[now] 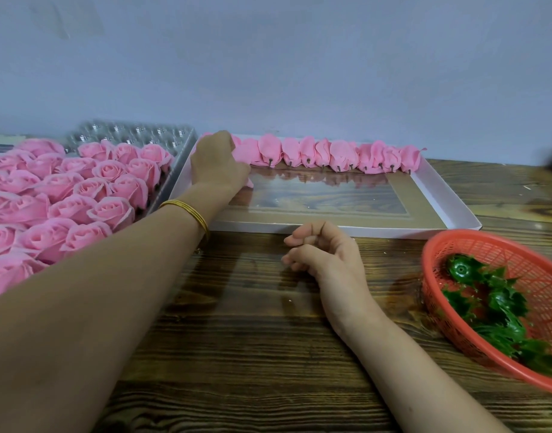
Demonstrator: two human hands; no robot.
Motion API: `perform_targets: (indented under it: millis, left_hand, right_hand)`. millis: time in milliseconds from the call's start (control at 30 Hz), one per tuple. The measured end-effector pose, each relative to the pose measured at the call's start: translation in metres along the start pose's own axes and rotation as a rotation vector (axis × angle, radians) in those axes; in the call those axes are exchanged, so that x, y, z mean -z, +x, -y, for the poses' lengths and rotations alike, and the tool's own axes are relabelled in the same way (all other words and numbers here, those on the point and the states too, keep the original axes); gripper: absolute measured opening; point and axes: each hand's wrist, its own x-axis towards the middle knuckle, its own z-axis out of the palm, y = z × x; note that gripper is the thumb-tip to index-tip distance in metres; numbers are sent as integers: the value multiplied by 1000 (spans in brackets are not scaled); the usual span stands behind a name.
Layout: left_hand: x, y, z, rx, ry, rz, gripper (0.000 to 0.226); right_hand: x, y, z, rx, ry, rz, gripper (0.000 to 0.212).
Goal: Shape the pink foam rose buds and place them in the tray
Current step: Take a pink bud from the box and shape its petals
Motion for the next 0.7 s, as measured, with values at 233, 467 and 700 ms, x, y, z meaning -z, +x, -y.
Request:
perform_targets:
  millis: [233,467,700]
  left_hand:
    - [7,-14,-17,-23,-152,-58,18]
    - [14,-48,-40,-34,-348,-67,18]
    - [24,-93,-61,-90,-476,-55,24]
  right_hand:
    - [0,1,-1,3,12,-1,25]
    - [-1,2,-5,8,39,-14,25]
    - [-1,7,-8,-25,146,-60,19]
